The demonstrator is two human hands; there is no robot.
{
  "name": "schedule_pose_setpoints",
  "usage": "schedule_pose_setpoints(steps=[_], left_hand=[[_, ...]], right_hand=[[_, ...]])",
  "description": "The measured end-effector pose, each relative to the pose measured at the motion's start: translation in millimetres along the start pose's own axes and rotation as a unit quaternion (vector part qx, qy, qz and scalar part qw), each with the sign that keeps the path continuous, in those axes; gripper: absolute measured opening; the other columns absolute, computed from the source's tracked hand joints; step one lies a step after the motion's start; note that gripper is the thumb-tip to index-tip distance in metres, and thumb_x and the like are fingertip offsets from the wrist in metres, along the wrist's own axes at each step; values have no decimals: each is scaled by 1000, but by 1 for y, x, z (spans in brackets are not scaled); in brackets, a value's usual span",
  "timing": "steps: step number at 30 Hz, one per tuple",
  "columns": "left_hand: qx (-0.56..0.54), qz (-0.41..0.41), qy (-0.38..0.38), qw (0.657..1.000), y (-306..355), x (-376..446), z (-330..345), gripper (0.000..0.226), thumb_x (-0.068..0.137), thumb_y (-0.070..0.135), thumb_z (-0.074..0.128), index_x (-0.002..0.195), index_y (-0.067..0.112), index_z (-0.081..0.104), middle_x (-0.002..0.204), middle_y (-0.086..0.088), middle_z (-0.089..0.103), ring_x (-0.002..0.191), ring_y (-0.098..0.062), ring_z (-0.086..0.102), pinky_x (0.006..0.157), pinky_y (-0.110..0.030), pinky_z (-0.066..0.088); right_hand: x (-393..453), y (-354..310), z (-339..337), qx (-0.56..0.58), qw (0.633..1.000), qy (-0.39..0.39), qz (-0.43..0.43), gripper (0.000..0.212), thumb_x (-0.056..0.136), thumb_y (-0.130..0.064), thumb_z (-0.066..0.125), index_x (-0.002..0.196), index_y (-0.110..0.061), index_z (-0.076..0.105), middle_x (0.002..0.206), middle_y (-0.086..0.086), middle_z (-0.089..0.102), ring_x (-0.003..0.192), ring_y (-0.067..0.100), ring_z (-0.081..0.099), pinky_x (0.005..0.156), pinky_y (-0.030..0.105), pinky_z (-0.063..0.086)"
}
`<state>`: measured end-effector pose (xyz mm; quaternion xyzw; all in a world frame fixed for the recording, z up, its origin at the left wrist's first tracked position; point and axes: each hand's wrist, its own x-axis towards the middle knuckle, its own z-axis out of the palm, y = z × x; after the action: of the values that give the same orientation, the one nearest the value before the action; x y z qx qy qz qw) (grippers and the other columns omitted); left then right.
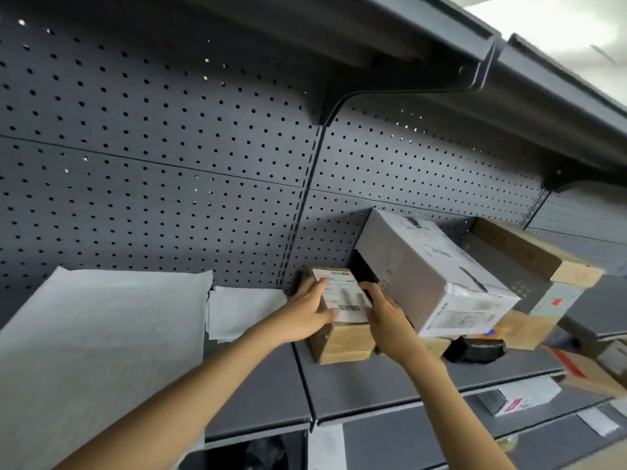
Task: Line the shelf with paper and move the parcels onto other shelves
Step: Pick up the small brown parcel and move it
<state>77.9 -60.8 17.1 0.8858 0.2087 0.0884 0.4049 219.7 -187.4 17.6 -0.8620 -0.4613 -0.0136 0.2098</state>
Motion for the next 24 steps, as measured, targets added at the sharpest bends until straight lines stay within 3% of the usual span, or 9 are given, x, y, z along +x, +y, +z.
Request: schedule_pose_setpoints(steps=[3, 5, 8, 10, 13, 15, 18, 22, 24], left_hand=[[-56, -44, -8, 997, 2, 15, 31, 82, 105, 43, 45, 161, 27, -13, 167, 5, -26, 158, -19, -6, 127, -40, 9], [-65, -55, 32, 996, 0, 22, 49, 86, 105, 41, 47, 159, 26, -18, 165, 2, -32, 158, -19, -9, 127, -41, 8], [-125, -62, 125, 982, -3, 28, 66, 89, 104, 31, 51, 159, 24, -18, 167, -1, -26, 158, -17, -2, 123, -33, 11], [-172, -78, 162, 969, -7, 30, 74, 90, 103, 27, 55, 160, 21, -14, 170, 0, -12, 157, -16, 6, 121, -29, 14], [-229, -93, 181, 952, -11, 29, 82, 88, 101, 28, 57, 162, 19, -5, 171, 1, 9, 156, -17, 18, 125, -36, 19], [-229, -92, 181, 952, -11, 29, 85, 86, 100, 34, 55, 163, 20, -2, 170, 3, 12, 155, -17, 21, 125, -39, 21], [-231, -83, 188, 951, -11, 29, 84, 100, 81, 52, 52, 163, 24, 2, 169, 4, 18, 154, -15, 25, 125, -40, 23], [-231, -57, 210, 948, -4, 28, 64, 91, 86, 43, 53, 162, 30, 6, 166, 7, 29, 149, -15, 34, 122, -38, 29], [-229, -42, 226, 946, 0, 25, 50, 91, 83, 48, 51, 161, 35, 8, 163, 9, 34, 147, -13, 38, 121, -41, 31]], right_hand=[[2, 16, 3, 30, 999, -30, -5, 44, 100, -17, 51, 142, -20, 40, 140, 10, 50, 118, 32, 56, 86, 35, 43], [3, 23, 5, 59, 997, -50, 3, 42, 100, -24, 51, 141, -23, 40, 138, 8, 51, 109, 28, 61, 81, 33, 44], [6, 30, 8, 109, 991, -72, 5, 41, 101, -29, 49, 141, -24, 39, 129, 8, 58, 73, 8, 57, 76, 28, 44], [8, 34, 9, 132, 987, -89, 10, 42, 102, -29, 49, 142, -25, 38, 124, 6, 61, 65, 3, 48, 76, 26, 42], [11, 37, 9, 141, 984, -105, 18, 44, 101, -29, 50, 143, -27, 39, 130, 6, 58, 84, 17, 52, 80, 28, 44], [11, 35, 9, 140, 985, -103, 20, 43, 100, -30, 49, 142, -29, 39, 131, 8, 55, 93, 18, 51, 84, 31, 44], [9, 25, 6, 139, 985, -101, 27, 44, 101, -27, 47, 143, -29, 38, 133, 10, 50, 99, 18, 50, 83, 29, 37], [7, 4, -9, 148, 986, -75, 24, 45, 102, -30, 45, 146, -29, 35, 138, 10, 43, 110, 26, 55, 86, 31, 38], [7, -11, -20, 150, 986, -64, 17, 45, 102, -30, 45, 146, -29, 35, 139, 9, 40, 115, 29, 55, 85, 29, 35]])
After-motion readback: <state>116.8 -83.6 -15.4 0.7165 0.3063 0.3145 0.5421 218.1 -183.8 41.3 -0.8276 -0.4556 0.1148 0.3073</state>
